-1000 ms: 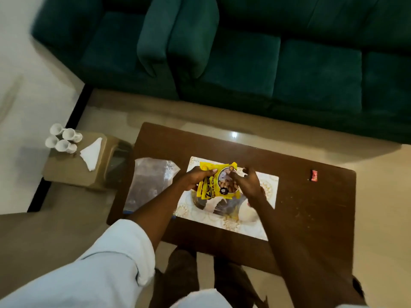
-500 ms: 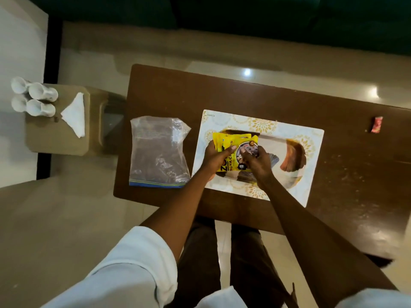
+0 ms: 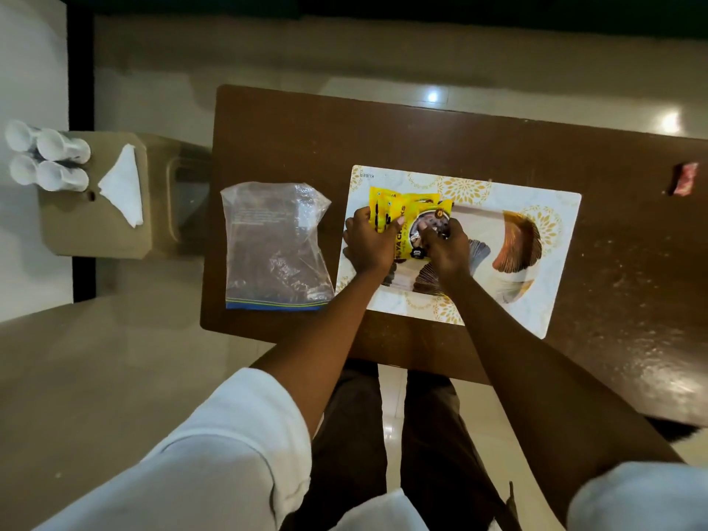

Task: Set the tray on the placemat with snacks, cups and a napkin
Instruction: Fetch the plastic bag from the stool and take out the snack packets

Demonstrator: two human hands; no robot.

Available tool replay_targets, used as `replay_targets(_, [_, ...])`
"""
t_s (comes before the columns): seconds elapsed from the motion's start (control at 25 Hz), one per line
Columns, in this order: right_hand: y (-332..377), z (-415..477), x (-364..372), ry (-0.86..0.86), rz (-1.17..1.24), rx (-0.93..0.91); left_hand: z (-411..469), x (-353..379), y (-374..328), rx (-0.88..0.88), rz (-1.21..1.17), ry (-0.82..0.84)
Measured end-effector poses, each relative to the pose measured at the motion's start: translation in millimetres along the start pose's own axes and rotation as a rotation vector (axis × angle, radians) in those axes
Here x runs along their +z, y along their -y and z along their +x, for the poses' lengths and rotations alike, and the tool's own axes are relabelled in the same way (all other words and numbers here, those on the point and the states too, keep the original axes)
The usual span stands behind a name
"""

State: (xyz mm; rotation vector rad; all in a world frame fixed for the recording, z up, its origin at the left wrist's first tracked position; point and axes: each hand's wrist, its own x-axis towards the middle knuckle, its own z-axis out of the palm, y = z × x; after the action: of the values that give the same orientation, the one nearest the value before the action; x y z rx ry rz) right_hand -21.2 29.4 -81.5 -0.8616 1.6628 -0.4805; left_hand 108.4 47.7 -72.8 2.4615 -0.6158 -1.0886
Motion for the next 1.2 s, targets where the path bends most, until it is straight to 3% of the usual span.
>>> replay_targets(0.28, [0.2,-1.7,7.5,-0.092,-0.009,0.013,2.8,-6.8,10.5,0.088,-0.108,-0.061])
replay_targets(0.48, [1.7,-8.0,6.4,-0.106,-0.026,-0.01,1.7,-9.8,6.1,0.005,-0.283,0.057])
replay_targets(0.8, [-38.8,-47.0,4.7,0.051,-0.21,0.057,-30.8,-25.3,48.9,0.013,-0.185,0.082])
replay_targets(0.96, [-48.0,-41.2,15.2,0.047,-0.259,0.088,-18.6,-27.8,51.2,-0.018,-0.053,0.101])
replay_targets(1.2, [-47.5,-36.3,16.4,0.033,-0.247,0.077,-8.6,-31.6,42.4,-0.035,-0.188,0.093])
